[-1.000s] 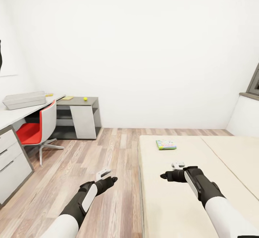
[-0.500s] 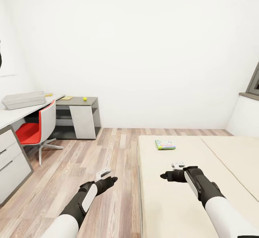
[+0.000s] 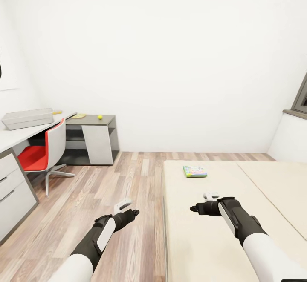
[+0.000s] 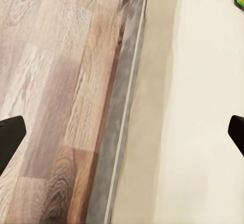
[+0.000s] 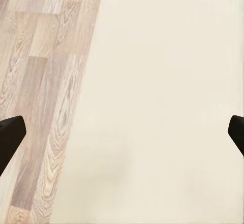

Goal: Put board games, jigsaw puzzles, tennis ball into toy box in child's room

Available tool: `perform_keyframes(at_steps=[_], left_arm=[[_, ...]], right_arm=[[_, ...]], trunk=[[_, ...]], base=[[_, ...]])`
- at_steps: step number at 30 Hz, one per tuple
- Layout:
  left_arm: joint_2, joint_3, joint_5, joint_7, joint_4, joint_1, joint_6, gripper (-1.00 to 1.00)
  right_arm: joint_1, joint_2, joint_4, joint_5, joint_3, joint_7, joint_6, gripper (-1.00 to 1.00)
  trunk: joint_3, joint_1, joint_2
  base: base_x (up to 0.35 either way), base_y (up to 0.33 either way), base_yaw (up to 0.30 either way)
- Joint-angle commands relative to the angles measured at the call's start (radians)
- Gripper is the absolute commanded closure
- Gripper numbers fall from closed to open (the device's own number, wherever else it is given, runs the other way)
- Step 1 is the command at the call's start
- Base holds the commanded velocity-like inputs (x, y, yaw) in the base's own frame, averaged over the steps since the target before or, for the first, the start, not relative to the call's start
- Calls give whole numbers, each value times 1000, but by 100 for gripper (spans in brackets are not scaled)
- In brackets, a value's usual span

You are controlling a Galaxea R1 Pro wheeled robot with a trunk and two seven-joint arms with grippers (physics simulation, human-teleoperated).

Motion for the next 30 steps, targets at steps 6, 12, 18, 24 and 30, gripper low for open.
perform_keyframes(at_steps=[6,12,18,24,30], left_arm=[[-1,6,6,0,-1,0,7,-100],[-1,6,6,1,-1,0,7,-100],[-1,5,6,1,-1,0,7,-100],[-1,5,6,1,-1,0,7,-100],[0,6,6,1,-1,0,7,-100]], right_arm=[[0,-1,-1,0,3,2,4,-100],[0,-1,-1,0,3,2,4,-100],[0,-1,-1,0,3,2,4,-100],[0,-1,-1,0,3,2,4,-100],[0,-1,-2,0,3,2,4,-100]], trunk=[[-1,0,-1],[-1,0,-1],[-1,0,-1],[-1,0,-1],[-1,0,-1]], base=[[0,-193,0],[0,-259,0],[0,-285,0],[0,-296,0],[0,-300,0]])
